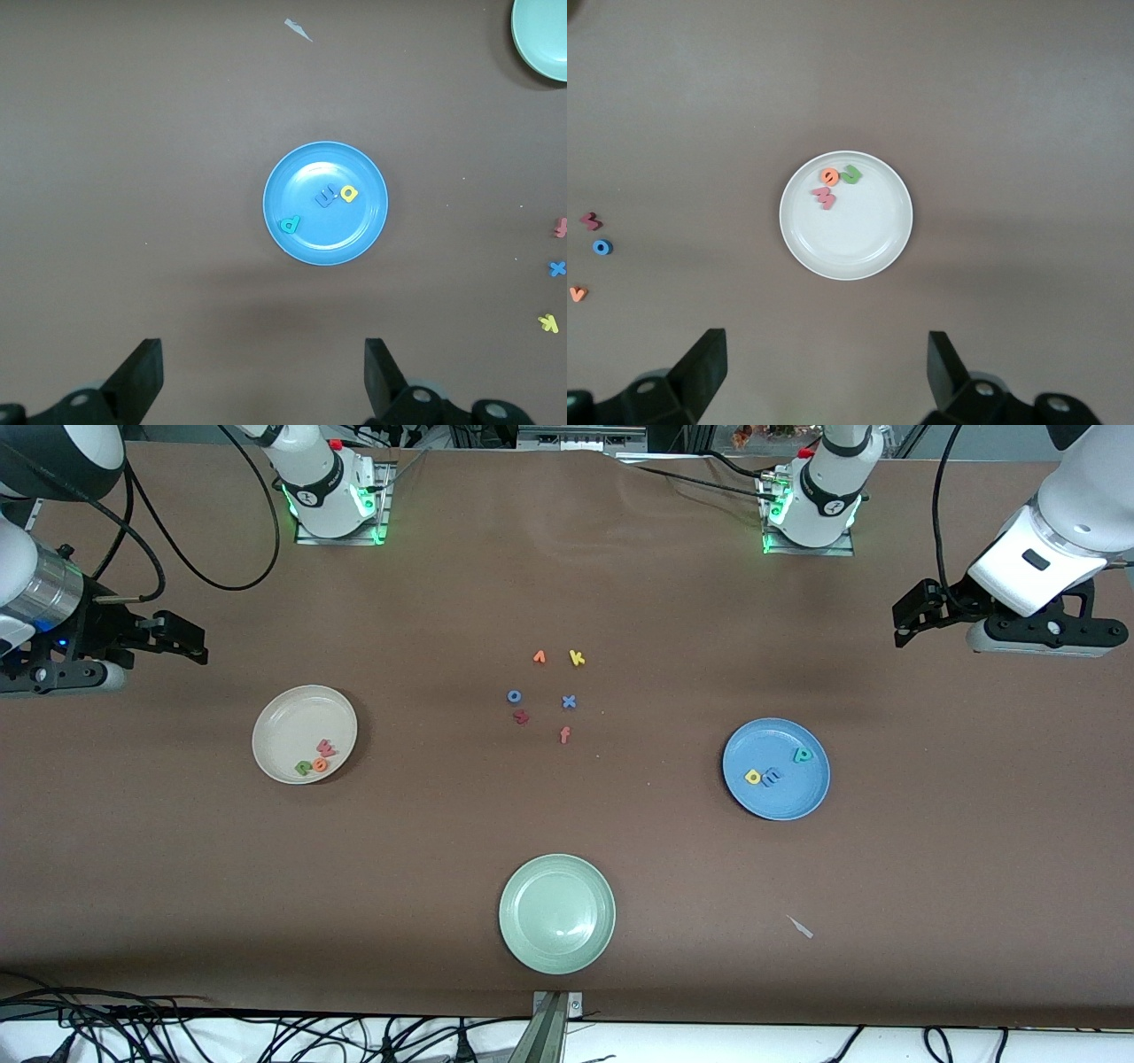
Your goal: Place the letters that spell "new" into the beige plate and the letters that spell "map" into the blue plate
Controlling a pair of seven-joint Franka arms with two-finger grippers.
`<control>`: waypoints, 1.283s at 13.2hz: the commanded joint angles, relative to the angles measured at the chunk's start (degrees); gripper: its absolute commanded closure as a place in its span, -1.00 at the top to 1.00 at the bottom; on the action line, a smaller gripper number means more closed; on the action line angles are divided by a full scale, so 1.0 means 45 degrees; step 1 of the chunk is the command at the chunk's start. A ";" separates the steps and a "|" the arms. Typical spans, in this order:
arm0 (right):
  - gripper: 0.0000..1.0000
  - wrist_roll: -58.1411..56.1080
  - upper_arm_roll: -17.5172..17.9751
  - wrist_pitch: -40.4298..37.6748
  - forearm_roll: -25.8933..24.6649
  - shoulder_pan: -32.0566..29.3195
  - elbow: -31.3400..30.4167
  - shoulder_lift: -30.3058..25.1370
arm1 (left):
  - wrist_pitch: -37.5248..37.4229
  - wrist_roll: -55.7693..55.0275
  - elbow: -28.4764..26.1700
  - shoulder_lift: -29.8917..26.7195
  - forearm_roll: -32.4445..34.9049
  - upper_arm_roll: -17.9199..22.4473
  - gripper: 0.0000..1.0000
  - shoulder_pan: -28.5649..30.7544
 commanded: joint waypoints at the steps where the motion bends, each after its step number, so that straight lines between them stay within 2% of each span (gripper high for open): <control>1: 1.00 -0.0036 0.0036 0.0058 -0.0167 -0.0018 -0.0129 -0.0140 | -0.0283 0.0070 0.0405 0.0192 -0.0175 -0.0050 1.00 -0.0016; 17: 1.00 -0.0036 0.0036 0.0058 -0.0167 -0.0018 -0.0129 -0.0140 | -0.0459 0.0109 0.0406 0.0173 -0.0058 -0.0186 1.00 -0.0055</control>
